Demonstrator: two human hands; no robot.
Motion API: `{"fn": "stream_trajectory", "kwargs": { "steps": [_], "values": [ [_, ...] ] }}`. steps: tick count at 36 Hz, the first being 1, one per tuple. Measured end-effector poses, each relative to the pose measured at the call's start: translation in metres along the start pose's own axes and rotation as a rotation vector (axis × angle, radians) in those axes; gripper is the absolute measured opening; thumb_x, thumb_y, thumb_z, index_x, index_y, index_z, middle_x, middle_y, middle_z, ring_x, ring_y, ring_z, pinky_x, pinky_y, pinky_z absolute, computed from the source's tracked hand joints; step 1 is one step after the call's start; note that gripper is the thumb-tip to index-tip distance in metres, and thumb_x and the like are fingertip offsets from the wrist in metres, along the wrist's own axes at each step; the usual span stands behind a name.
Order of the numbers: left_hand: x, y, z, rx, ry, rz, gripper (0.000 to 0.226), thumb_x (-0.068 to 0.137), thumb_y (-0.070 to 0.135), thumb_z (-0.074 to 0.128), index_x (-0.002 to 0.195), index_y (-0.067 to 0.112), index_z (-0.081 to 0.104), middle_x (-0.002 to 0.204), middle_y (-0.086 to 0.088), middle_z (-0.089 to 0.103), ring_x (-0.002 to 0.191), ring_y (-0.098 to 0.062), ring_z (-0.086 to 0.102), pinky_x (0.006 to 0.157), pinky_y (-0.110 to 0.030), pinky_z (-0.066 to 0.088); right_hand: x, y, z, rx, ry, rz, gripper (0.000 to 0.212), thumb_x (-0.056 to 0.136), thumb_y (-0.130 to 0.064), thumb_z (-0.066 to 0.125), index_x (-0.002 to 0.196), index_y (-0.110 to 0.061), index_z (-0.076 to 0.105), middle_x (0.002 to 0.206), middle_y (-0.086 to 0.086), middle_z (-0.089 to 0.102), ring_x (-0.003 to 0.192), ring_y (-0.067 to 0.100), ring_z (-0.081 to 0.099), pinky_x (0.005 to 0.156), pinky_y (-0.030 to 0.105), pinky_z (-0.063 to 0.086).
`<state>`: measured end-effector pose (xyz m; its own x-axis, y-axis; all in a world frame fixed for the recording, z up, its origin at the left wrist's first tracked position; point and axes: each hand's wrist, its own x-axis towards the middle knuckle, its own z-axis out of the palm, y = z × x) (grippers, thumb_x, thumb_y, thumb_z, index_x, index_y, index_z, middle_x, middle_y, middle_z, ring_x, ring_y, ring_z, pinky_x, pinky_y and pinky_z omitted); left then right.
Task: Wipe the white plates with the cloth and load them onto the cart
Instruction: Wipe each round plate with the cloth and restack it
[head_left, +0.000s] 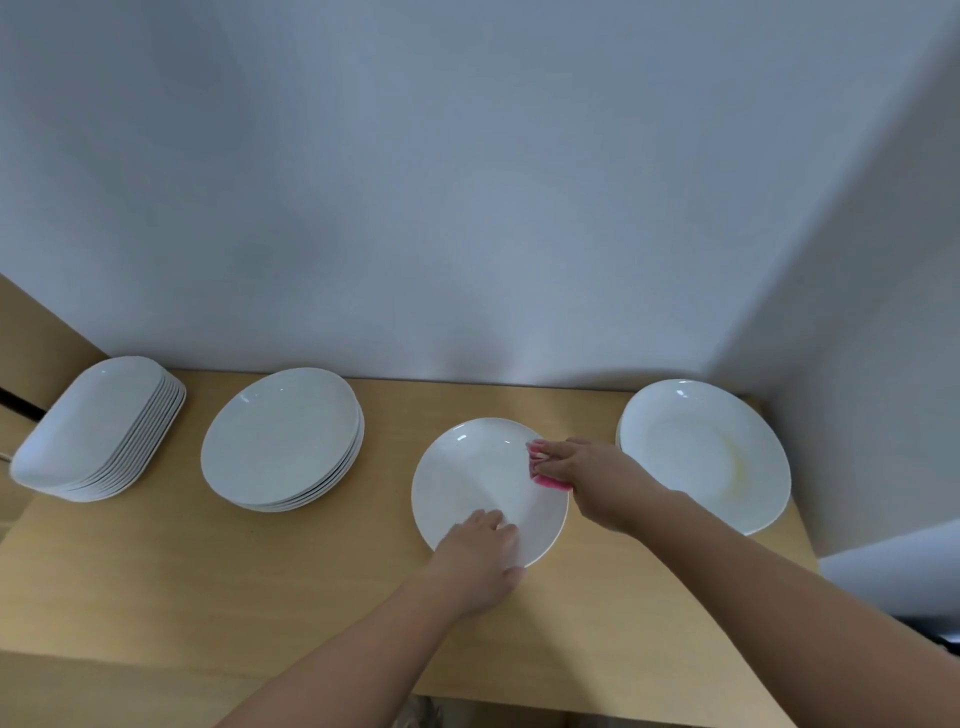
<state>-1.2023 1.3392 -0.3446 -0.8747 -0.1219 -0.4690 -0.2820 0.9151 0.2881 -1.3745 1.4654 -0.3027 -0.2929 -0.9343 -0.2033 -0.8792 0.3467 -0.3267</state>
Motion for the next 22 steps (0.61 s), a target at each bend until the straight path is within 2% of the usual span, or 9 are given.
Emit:
{"fn": "stream_trajectory", "kwargs": {
  "steps": [3, 6, 10, 16, 18, 22],
  "values": [
    [0.003, 0.007, 0.006, 0.064, -0.03, -0.041, 0.048, 0.095, 0.032, 0.048, 0.138, 0.013, 0.038, 0.148, -0.007, 0.032, 0.136, -0.028, 0.028, 0.106, -0.043, 0.036, -0.004, 0.002, 0.002, 0.023, 0.009, 0.001, 0.04, 0.1, -0.014, 0.045, 0.134, -0.03, 0.056, 0.152, -0.015, 0.035, 0.13, 0.013, 0.041, 0.105, 0.029, 0.038],
    [0.008, 0.011, 0.01, 0.114, -0.132, -0.097, 0.059, 0.095, 0.012, 0.043, 0.149, 0.015, 0.023, 0.161, -0.01, 0.01, 0.148, -0.033, 0.007, 0.116, -0.05, 0.022, -0.008, 0.005, 0.004, 0.039, 0.025, 0.001, 0.039, 0.099, -0.012, 0.045, 0.132, -0.03, 0.058, 0.152, -0.015, 0.036, 0.129, 0.014, 0.043, 0.104, 0.027, 0.037],
    [0.011, 0.019, 0.013, 0.198, -0.218, -0.118, 0.067, 0.095, 0.001, 0.036, 0.155, 0.015, 0.011, 0.162, -0.016, -0.008, 0.149, -0.039, -0.006, 0.118, -0.056, 0.012, -0.012, 0.009, 0.004, 0.06, 0.046, 0.011, 0.04, 0.099, -0.011, 0.046, 0.13, -0.032, 0.059, 0.151, -0.016, 0.037, 0.13, 0.012, 0.042, 0.105, 0.026, 0.038],
    [0.005, 0.024, 0.014, 0.25, -0.217, -0.128, 0.067, 0.096, -0.001, 0.036, 0.156, 0.012, 0.007, 0.162, -0.018, -0.01, 0.149, -0.04, -0.007, 0.118, -0.058, 0.011, -0.02, 0.012, -0.006, 0.091, 0.108, 0.013, 0.041, 0.097, -0.009, 0.051, 0.128, -0.033, 0.061, 0.148, -0.014, 0.042, 0.132, 0.009, 0.043, 0.106, 0.021, 0.035],
    [0.002, 0.024, 0.013, 0.234, -0.202, -0.121, 0.067, 0.096, -0.002, 0.036, 0.156, 0.011, 0.008, 0.162, -0.017, -0.008, 0.149, -0.038, -0.006, 0.119, -0.058, 0.012, -0.023, 0.014, -0.011, 0.12, 0.139, 0.02, 0.039, 0.097, -0.009, 0.051, 0.127, -0.031, 0.062, 0.148, -0.012, 0.043, 0.133, 0.01, 0.043, 0.108, 0.022, 0.035],
    [0.0, 0.024, 0.011, 0.161, -0.149, -0.106, 0.064, 0.097, -0.003, 0.034, 0.155, 0.011, 0.011, 0.163, -0.013, -0.001, 0.15, -0.034, -0.002, 0.118, -0.057, 0.011, -0.028, 0.016, -0.019, 0.141, 0.189, 0.031, 0.036, 0.098, -0.011, 0.052, 0.126, -0.03, 0.063, 0.147, -0.013, 0.043, 0.134, 0.007, 0.041, 0.108, 0.016, 0.031]
  ]
}}
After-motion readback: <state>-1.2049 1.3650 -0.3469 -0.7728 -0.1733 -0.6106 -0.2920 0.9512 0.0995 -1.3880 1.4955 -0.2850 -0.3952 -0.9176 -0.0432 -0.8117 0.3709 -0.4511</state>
